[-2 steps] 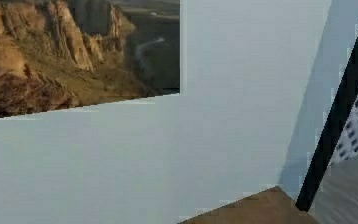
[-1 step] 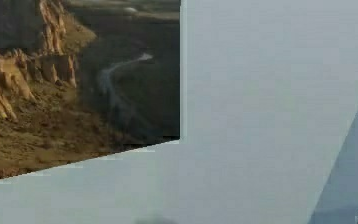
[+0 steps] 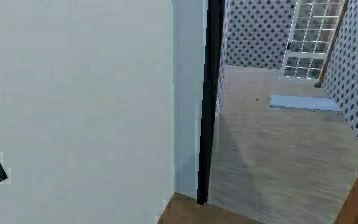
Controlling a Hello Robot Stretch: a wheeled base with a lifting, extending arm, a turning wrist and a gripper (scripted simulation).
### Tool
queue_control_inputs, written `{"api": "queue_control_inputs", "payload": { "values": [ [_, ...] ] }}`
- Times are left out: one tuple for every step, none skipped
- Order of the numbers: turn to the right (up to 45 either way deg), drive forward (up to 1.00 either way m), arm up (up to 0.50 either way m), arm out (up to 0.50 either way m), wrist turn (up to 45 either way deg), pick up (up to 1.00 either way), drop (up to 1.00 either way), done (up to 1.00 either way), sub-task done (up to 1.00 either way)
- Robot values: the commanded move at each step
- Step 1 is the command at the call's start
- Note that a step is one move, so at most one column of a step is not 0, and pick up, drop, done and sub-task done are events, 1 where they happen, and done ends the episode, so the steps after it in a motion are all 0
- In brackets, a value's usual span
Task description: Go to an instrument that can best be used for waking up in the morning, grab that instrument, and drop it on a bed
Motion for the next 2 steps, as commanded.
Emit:
{"api": "queue_control_inputs", "payload": {
  "values": [
    [21.0, 0.00, 0.00, 0.00, 0.0, 0.00, 0.00, 0.00, 0.00],
    [0.0, 1.00, 0.00, 0.00, 0.0, 0.00, 0.00, 0.00, 0.00]
  ]
}}
